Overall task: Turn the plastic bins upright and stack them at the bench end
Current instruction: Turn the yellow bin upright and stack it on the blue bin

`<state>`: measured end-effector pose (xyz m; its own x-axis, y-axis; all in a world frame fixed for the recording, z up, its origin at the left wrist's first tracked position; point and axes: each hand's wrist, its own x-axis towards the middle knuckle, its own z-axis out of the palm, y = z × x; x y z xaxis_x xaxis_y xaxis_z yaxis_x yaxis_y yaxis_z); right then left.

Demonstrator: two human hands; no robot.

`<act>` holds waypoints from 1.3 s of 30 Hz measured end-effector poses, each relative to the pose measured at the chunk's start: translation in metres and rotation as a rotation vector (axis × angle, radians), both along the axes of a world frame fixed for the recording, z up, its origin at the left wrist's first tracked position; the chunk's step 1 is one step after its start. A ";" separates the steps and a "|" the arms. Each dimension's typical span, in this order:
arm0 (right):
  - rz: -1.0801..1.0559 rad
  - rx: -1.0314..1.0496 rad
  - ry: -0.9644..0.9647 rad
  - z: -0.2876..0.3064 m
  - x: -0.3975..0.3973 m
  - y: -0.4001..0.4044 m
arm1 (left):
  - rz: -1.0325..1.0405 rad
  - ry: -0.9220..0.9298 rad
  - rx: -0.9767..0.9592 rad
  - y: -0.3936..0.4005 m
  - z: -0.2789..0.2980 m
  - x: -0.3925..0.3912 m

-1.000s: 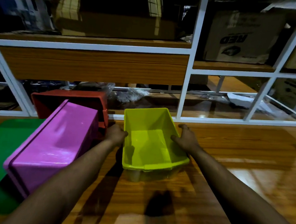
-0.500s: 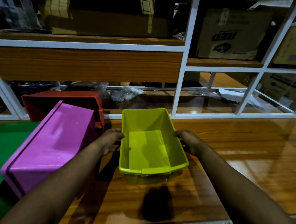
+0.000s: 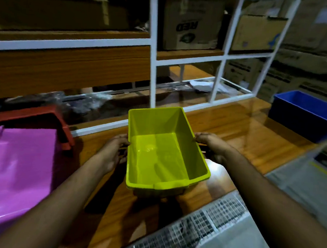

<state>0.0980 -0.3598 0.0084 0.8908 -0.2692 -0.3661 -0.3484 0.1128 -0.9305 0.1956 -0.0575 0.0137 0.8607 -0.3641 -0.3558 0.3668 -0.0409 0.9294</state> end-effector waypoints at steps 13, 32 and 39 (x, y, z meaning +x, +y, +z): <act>-0.444 0.064 -0.043 0.003 -0.238 -0.162 | -0.372 0.026 -0.065 -0.238 0.006 -0.120; -0.837 0.113 -0.093 0.000 -0.523 -0.459 | -0.848 0.026 -0.038 -0.617 0.011 -0.332; -0.922 0.064 -0.186 0.015 -0.508 -0.593 | -0.873 0.077 -0.112 -0.755 0.025 -0.306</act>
<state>-0.4100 -0.9523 0.0231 0.3822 -0.8813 -0.2780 0.0578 0.3230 -0.9446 -0.1108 -0.8129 0.0387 0.2341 -0.9164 -0.3245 0.3092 -0.2463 0.9185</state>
